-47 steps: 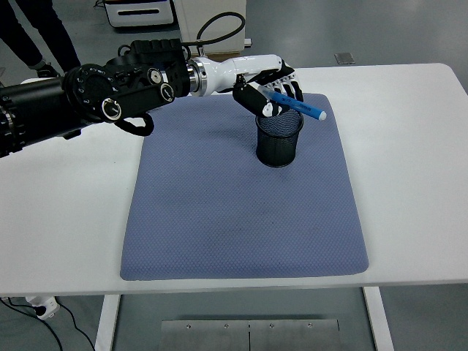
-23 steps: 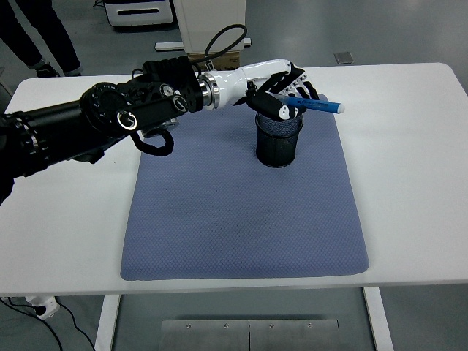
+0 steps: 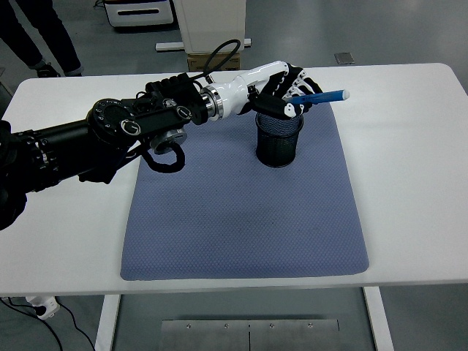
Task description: Left hand places marker in pen holder
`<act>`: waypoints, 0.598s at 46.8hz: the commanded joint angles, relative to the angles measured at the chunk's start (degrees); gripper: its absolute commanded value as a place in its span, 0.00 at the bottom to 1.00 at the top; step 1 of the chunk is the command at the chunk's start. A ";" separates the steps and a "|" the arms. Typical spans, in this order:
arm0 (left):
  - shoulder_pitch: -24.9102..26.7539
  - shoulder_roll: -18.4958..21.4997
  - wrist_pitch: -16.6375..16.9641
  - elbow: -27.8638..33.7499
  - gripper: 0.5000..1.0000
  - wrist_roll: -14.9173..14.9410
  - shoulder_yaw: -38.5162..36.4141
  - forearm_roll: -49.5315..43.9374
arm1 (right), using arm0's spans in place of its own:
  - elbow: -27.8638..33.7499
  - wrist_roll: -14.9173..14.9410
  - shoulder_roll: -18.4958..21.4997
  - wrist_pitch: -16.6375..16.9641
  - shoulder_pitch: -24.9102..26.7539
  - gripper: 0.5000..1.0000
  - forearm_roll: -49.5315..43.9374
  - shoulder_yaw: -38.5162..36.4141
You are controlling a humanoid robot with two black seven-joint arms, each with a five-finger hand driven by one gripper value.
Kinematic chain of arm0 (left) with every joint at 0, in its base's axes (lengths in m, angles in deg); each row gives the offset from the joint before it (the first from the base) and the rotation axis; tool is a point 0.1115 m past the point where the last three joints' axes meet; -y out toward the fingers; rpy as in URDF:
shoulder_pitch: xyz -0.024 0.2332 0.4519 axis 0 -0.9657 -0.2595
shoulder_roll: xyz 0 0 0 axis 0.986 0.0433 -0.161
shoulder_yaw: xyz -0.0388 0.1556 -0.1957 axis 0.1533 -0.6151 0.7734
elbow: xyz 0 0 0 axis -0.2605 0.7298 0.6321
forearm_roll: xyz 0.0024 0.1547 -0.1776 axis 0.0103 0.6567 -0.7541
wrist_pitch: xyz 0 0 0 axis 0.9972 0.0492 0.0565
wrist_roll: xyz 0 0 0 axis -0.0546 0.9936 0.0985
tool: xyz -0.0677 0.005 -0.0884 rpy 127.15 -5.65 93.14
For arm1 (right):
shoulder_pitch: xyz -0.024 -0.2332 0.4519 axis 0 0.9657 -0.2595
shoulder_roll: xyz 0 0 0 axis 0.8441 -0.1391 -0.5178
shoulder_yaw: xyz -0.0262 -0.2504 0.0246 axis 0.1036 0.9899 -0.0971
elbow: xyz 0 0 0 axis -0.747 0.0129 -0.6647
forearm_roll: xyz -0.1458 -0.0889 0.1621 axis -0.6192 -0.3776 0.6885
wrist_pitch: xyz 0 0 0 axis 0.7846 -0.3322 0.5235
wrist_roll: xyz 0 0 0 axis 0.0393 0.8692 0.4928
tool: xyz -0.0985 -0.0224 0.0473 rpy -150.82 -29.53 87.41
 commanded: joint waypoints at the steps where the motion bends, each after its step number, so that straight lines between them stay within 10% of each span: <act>1: -0.59 0.00 0.07 0.02 0.00 -0.04 0.00 -2.12 | 0.01 0.00 0.00 -0.02 0.00 1.00 0.00 0.00; 28: -4.55 -0.26 0.95 0.10 0.02 -0.57 2.99 -10.56 | 0.01 0.00 0.00 -0.02 0.00 1.00 0.00 0.00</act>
